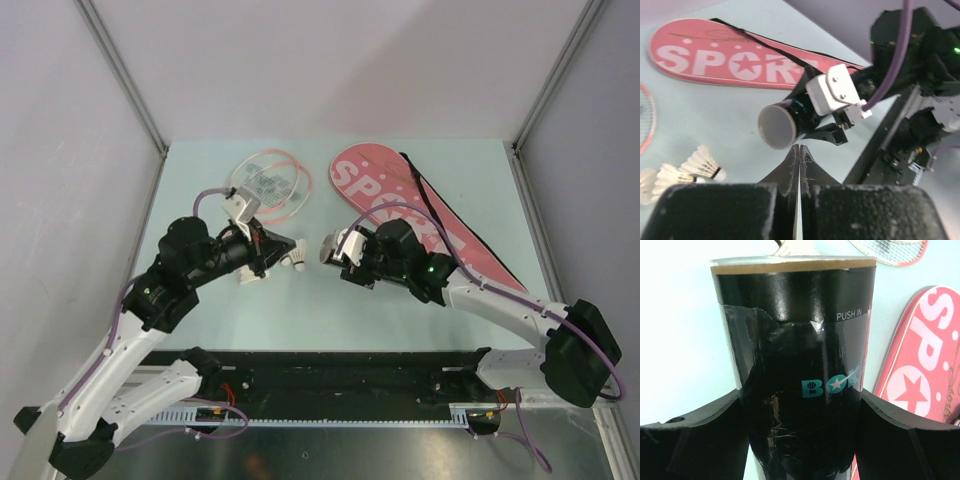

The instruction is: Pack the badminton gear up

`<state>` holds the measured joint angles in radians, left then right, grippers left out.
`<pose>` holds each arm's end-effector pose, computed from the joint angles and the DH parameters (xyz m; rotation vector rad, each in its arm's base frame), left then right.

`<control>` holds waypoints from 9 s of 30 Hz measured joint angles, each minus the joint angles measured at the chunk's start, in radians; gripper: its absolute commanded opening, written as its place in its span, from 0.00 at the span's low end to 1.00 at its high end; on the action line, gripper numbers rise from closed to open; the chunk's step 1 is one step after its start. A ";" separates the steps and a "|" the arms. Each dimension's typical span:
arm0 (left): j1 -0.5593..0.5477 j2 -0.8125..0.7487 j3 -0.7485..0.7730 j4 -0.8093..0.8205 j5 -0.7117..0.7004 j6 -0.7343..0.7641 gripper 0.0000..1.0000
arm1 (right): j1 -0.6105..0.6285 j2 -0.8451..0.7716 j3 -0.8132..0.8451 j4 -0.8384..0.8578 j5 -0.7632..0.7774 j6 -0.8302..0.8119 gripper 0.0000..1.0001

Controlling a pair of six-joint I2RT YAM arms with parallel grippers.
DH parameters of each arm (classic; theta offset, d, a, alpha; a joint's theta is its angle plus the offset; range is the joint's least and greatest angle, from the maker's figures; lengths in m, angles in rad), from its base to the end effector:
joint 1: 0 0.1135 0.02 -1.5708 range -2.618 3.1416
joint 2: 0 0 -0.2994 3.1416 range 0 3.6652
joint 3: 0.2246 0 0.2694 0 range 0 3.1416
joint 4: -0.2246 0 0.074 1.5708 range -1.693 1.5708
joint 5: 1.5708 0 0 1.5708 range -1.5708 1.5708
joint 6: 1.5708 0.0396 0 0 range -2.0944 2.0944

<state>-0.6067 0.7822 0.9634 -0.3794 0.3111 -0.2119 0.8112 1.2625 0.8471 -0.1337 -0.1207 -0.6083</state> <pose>0.1284 -0.1038 0.4089 0.5885 1.7456 -0.8585 0.1965 0.2138 0.2886 -1.4388 1.5644 0.2483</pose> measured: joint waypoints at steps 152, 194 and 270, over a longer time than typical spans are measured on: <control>-0.249 0.785 0.065 -0.050 -0.495 -0.316 0.37 | -0.071 -0.526 -0.124 0.055 0.256 0.198 0.00; 0.207 1.161 0.480 -0.260 0.006 0.212 0.49 | -0.284 -0.373 -0.106 0.008 -0.521 0.117 0.00; -0.147 0.338 0.526 0.073 -0.049 -0.182 0.74 | -0.293 -0.372 -0.112 0.440 -0.389 0.508 0.00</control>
<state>-0.7536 1.1206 1.4891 -0.3061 0.2619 -0.3939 0.5179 0.8906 0.7353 0.3061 -0.5095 -0.1005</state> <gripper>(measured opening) 0.902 0.711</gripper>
